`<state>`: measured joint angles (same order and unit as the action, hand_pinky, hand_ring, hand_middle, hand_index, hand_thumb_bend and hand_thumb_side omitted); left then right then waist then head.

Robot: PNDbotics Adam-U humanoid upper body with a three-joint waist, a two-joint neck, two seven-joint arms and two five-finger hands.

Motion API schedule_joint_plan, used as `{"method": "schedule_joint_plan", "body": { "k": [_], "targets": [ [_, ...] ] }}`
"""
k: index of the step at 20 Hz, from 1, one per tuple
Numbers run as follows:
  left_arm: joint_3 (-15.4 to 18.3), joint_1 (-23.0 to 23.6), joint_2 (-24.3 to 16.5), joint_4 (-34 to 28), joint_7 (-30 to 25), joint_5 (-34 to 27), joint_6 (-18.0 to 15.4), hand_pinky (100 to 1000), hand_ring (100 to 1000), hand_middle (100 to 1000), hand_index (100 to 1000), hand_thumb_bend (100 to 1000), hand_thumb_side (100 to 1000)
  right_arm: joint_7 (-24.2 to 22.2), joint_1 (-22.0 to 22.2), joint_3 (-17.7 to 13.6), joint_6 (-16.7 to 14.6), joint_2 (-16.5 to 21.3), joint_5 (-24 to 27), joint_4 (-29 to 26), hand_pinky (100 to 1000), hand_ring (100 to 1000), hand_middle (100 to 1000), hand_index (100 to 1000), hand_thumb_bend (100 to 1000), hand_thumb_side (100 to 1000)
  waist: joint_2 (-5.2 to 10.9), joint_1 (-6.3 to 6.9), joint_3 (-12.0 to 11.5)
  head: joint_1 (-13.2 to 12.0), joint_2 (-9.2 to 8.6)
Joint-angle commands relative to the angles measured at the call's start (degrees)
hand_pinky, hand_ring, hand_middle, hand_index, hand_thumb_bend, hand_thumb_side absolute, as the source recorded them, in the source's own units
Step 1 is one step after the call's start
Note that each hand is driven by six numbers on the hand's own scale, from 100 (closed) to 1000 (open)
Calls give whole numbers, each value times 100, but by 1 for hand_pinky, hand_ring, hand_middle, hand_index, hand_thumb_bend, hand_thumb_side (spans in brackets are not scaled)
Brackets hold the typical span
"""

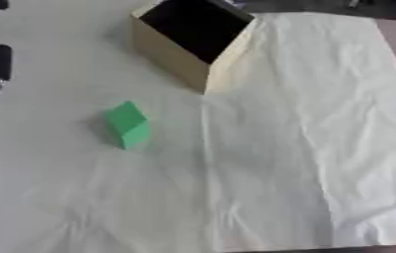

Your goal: Pick up objects on the table and place them in the box.

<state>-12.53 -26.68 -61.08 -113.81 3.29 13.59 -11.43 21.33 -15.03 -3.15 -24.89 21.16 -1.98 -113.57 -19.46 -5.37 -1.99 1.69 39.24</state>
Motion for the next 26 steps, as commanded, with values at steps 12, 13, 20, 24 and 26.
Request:
{"method": "schedule_joint_plan", "body": {
  "k": [12, 13, 20, 24, 26],
  "targets": [
    [-1021, -1470, -133, -78, -2824, 313, 219, 710, 792, 806, 878, 332, 503, -128, -48, 58, 10, 215, 69, -102, 792, 734, 613, 823, 100, 853, 150, 82, 19, -44, 30],
    [-1084, -1577, -75, -78, -2975, 308, 276, 711, 795, 807, 878, 343, 499, -134, -46, 61, 11, 217, 74, -102, 792, 734, 613, 823, 100, 853, 156, 85, 21, -45, 34],
    [-1421, -2213, 358, -78, -3983, 552, 552, 746, 828, 823, 885, 501, 438, -161, -27, 70, 18, 215, 96, -102, 792, 732, 611, 823, 100, 854, 181, 101, 31, -44, 21],
    [-1578, -2463, 601, 44, -4393, 711, 576, 769, 848, 838, 897, 542, 398, -166, -21, 73, 21, 211, 102, -102, 793, 731, 610, 823, 100, 855, 178, 109, 43, -26, 6],
    [-1643, -2579, 689, 150, -4598, 779, 493, 786, 860, 838, 893, 589, 396, -162, -20, 70, 23, 207, 102, -102, 793, 730, 610, 823, 100, 856, 170, 114, 51, -9, -11]
  ]
}}
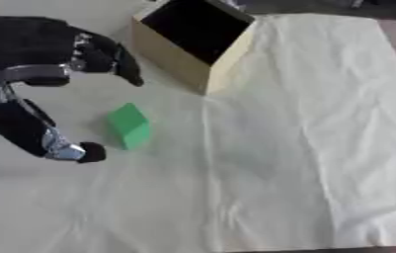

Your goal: Pick up objects on the table and place them in the box.

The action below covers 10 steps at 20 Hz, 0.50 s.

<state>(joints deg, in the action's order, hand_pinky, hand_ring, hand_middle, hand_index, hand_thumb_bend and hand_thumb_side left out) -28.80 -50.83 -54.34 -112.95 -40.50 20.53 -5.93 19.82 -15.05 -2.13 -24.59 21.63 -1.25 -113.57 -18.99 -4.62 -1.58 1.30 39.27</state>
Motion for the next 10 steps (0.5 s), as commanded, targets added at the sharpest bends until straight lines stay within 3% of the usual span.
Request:
{"method": "schedule_joint_plan", "body": {
  "k": [1, 10],
  "targets": [
    [-32, -217, 55, 117, -300, 130, -121, 788, 862, 837, 893, 594, 393, -8, -18, -33, -5, 158, 29, -102, 793, 730, 609, 823, 100, 856, 119, 42, 10, 39, -10],
    [-7, -245, 73, 684, -666, 393, -642, 823, 890, 847, 903, 691, 432, 12, -20, -38, 11, 141, 17, -102, 793, 726, 606, 822, 100, 859, 63, 83, 23, 94, 8]
  ]
}}
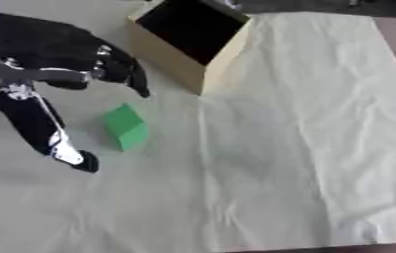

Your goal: Pick up objects on the table and place them in the box.

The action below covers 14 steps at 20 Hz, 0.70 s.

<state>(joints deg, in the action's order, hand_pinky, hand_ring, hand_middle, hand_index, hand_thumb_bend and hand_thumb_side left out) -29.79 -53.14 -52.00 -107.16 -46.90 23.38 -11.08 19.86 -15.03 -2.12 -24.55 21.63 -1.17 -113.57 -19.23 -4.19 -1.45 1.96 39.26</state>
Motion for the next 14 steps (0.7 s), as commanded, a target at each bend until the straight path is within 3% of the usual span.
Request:
{"method": "schedule_joint_plan", "body": {
  "k": [1, 4, 9, 14],
  "targets": [
    [97, 30, -196, 183, -9, 202, -198, 836, 898, 855, 907, 736, 440, 9, -24, -37, 11, 138, 9, -102, 793, 726, 606, 822, 100, 859, 80, 46, 14, 37, 10],
    [75, 120, -235, 455, 94, 540, -473, 850, 913, 868, 913, 767, 432, 11, -32, -34, 20, 129, 12, -102, 793, 724, 605, 822, 100, 859, 70, 58, 26, 51, 17],
    [-4, 86, -126, 882, 154, 868, -952, 849, 917, 866, 916, 675, 322, 8, -34, -29, 30, 110, 22, -102, 793, 720, 603, 822, 100, 861, 64, 56, 48, 37, 16],
    [-50, -18, -15, 1106, -33, 782, -1218, 846, 914, 867, 920, 673, 336, 12, -31, -30, 44, 88, 27, -102, 793, 717, 601, 822, 100, 862, 38, 65, 62, 25, 8]
  ]
}}
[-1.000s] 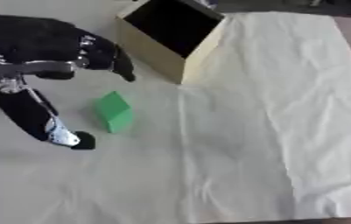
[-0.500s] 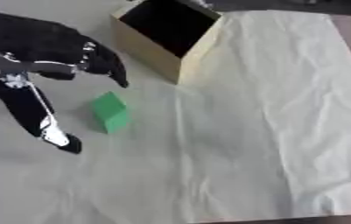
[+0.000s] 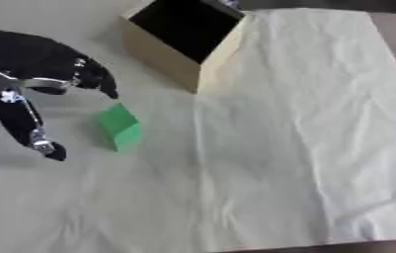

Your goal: Pick up objects on the table and place them in the box.

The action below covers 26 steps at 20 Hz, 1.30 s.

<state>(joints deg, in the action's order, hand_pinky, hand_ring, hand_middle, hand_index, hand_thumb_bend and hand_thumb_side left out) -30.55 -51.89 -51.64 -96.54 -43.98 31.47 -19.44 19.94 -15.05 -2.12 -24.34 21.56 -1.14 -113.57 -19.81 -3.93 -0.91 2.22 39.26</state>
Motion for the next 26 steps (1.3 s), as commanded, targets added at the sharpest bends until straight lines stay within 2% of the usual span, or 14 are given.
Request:
{"method": "schedule_joint_plan", "body": {
  "k": [1, 13, 26],
  "targets": [
    [30, -164, -33, 63, -335, -41, -406, 845, 913, 867, 920, 671, 333, 5, -31, -31, 25, 92, 24, -102, 794, 716, 600, 822, 100, 863, 90, 41, 10, -3, 10],
    [-54, -620, 406, 316, -280, -52, -518, 842, 909, 868, 919, 657, 346, 3, -52, -28, 43, 46, 40, -102, 794, 713, 597, 822, 100, 866, 18, 56, 53, -143, 19],
    [-241, -757, 859, 1183, -443, 224, -768, 815, 888, 841, 896, 607, 338, 68, -90, -60, 24, -20, 63, -102, 796, 714, 597, 823, 100, 865, -40, 13, 146, -200, 8]
  ]
}}
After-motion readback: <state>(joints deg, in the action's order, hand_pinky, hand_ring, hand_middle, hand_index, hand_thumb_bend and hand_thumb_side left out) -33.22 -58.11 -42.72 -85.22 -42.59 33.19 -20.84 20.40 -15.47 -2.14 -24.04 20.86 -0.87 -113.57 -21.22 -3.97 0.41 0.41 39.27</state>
